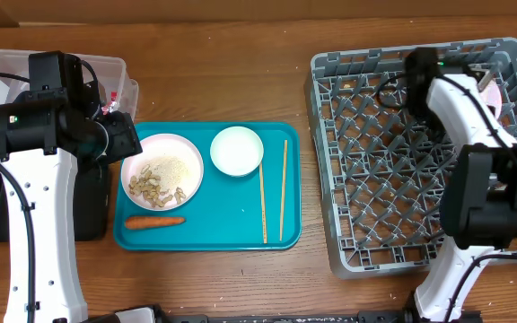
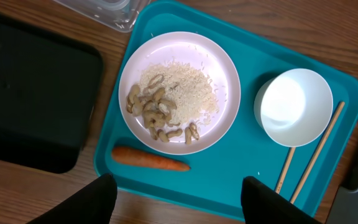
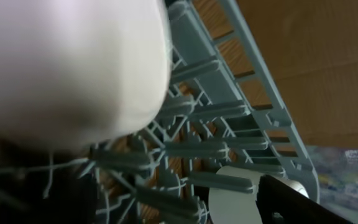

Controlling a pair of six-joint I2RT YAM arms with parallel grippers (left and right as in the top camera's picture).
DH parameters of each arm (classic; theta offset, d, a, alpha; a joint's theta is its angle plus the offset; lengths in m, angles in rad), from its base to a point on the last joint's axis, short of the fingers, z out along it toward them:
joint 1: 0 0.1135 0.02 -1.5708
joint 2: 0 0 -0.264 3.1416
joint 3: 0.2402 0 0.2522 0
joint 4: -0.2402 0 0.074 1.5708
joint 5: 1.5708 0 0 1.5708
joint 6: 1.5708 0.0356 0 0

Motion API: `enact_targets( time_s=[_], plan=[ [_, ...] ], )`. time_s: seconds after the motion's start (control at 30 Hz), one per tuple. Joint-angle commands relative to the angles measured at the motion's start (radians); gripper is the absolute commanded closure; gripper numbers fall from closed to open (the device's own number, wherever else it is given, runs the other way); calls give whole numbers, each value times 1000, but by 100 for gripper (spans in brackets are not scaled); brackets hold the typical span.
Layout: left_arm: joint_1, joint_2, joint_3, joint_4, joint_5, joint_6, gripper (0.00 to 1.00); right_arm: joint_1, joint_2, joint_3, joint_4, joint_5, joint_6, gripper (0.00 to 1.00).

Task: Sort waste into correct bins and load items into the dishwasher
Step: 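Grasp the white bowl at the tray's top with the right gripper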

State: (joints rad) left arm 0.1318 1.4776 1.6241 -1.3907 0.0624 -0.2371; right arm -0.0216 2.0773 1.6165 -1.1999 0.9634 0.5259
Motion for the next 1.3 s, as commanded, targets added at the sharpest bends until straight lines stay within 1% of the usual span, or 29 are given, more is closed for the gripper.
enact_targets(
  time_s=[0.0,0.03,0.13,0.23,0.3,0.37,0.43,0.53,0.57,0.6,0.63,0.67,0.87,0.93,1.1,1.27],
  plan=[
    [0,-6,15,5,-10,-14,34,2,-23,1,-23,-29,42,8],
    [0,-6,15,5,-10,-14,34,3,-40,1,-31,-36,52,5],
    [0,-6,15,3,-10,-14,34,4,-103,2,-37,-68,50,1],
    [0,-6,15,3,-10,-14,34,4,-195,2,-40,-89,36,0],
    [0,-6,15,3,-10,-14,34,7,-263,4,-29,-134,-37,0],
    [0,-6,15,3,-10,-14,33,12,-322,13,-12,-222,-125,0],
    [0,-6,15,3,-10,-14,33,22,-386,18,23,-412,-233,0],
    [0,-6,15,3,-10,-14,30,42,-456,19,58,-816,-389,0],
    [0,-6,15,3,-10,-14,30,51,-470,19,69,-962,-413,0],
    [0,-6,15,3,-10,-14,30,61,-476,19,77,-1063,-423,0],
    [0,-6,15,3,-10,-14,30,89,-476,19,89,-1225,-422,0],
    [0,-6,15,3,-9,-14,30,129,-464,19,93,-1313,-422,0],
    [0,-6,15,4,-2,-14,29,308,-391,19,111,-1320,-421,1],
    [0,-6,15,3,1,-14,29,422,-317,19,137,-1310,-418,4],
    [0,-6,15,3,9,-14,28,514,-221,18,187,-1210,-308,5],
    [0,-6,15,3,9,-13,28,576,-136,18,250,-1186,-257,12]
  ],
)
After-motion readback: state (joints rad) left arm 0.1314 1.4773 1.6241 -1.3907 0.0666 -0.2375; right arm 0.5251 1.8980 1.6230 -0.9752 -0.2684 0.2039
